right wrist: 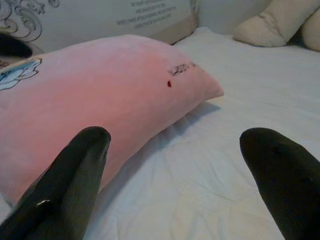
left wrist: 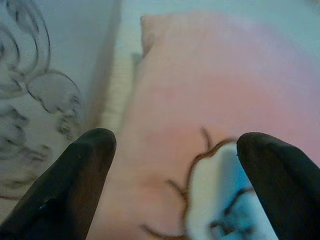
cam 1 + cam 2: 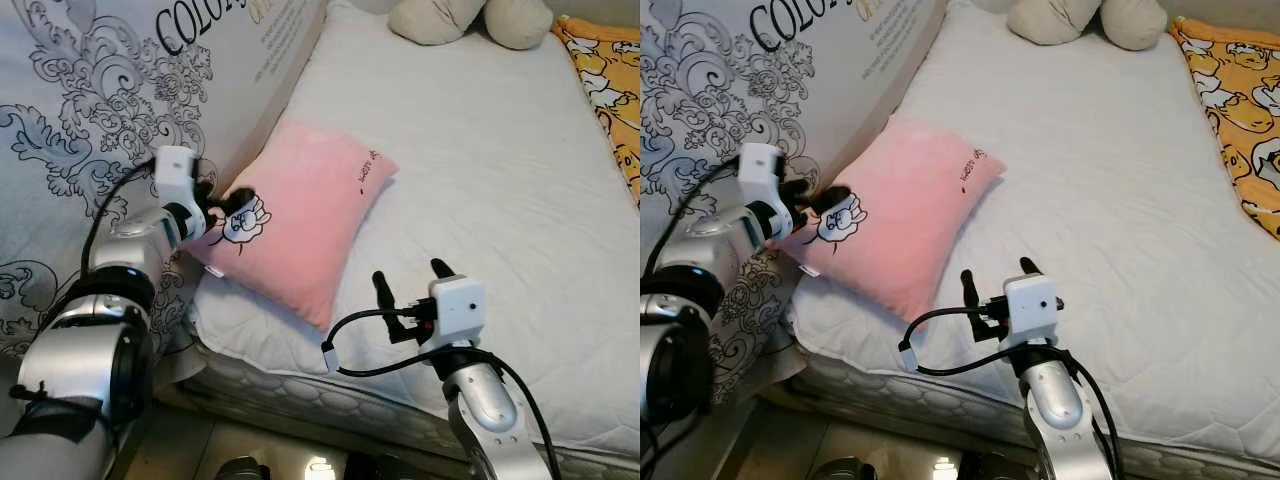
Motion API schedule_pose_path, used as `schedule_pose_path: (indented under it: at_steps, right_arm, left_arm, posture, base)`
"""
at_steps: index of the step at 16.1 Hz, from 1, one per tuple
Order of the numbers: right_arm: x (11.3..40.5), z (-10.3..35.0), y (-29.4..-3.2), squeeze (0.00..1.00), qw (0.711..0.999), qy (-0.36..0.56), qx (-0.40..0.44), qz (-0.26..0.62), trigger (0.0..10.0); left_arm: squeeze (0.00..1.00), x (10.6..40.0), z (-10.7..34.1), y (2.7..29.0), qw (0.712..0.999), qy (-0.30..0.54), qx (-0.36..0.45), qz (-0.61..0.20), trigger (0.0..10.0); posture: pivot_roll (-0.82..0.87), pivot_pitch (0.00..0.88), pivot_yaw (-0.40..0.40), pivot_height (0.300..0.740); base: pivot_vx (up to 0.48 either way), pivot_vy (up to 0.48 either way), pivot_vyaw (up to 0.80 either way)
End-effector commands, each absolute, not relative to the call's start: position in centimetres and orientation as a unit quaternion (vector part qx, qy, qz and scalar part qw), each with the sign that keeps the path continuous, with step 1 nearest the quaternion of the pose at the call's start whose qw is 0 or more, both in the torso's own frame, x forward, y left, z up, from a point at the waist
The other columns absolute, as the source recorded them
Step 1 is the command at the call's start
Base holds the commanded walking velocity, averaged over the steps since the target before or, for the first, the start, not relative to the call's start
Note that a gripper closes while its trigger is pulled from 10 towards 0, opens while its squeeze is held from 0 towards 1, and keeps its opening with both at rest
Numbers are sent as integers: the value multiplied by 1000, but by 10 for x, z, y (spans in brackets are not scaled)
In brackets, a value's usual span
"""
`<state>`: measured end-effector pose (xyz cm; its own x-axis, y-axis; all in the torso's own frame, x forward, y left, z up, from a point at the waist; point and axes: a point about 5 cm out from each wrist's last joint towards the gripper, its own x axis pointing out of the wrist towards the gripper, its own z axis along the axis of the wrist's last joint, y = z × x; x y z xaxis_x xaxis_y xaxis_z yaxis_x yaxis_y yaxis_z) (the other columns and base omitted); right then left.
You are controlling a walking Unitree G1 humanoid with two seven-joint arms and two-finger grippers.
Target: Clean up the room
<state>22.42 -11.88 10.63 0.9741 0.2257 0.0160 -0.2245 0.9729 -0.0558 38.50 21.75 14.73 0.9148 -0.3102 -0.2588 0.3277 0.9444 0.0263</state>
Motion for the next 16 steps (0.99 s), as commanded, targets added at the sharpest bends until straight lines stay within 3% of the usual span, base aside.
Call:
schedule_pose_path:
  at_steps: [1,3,10,13,15,16]
  right_arm:
    - [222,108,-124,0,994,-12,-26,101,10000]
    - [220,107,-126,0,995,-9,-28,97,10000]
    - [218,105,-126,0,995,-4,-29,90,10000]
    - [220,105,-125,0,995,-3,-28,93,10000]
    - [220,105,-124,0,995,-3,-28,93,10000]
    - [220,105,-124,0,995,-2,-28,93,10000]
  left_arm:
    - [1000,384,150,220,974,99,132,-154,10000]
    - [1000,386,161,213,965,36,217,-144,10000]
    - [1000,389,207,205,939,-143,298,-98,10000]
    - [1000,390,204,205,944,-133,287,-97,10000]
    - [1000,393,175,212,979,-3,177,-104,10000]
    - [0,392,163,216,986,45,127,-99,10000]
  posture:
    - [-34,99,17,740]
    - [-42,101,20,740]
    - [-47,101,30,740]
    - [-42,101,28,740]
    - [-45,105,27,740]
    - [-45,105,27,740]
  base:
    - [0,0,0]
    - [0,0,0]
    - [0,0,0]
    - [0,0,0]
    - [0,0,0]
    - [0,0,0]
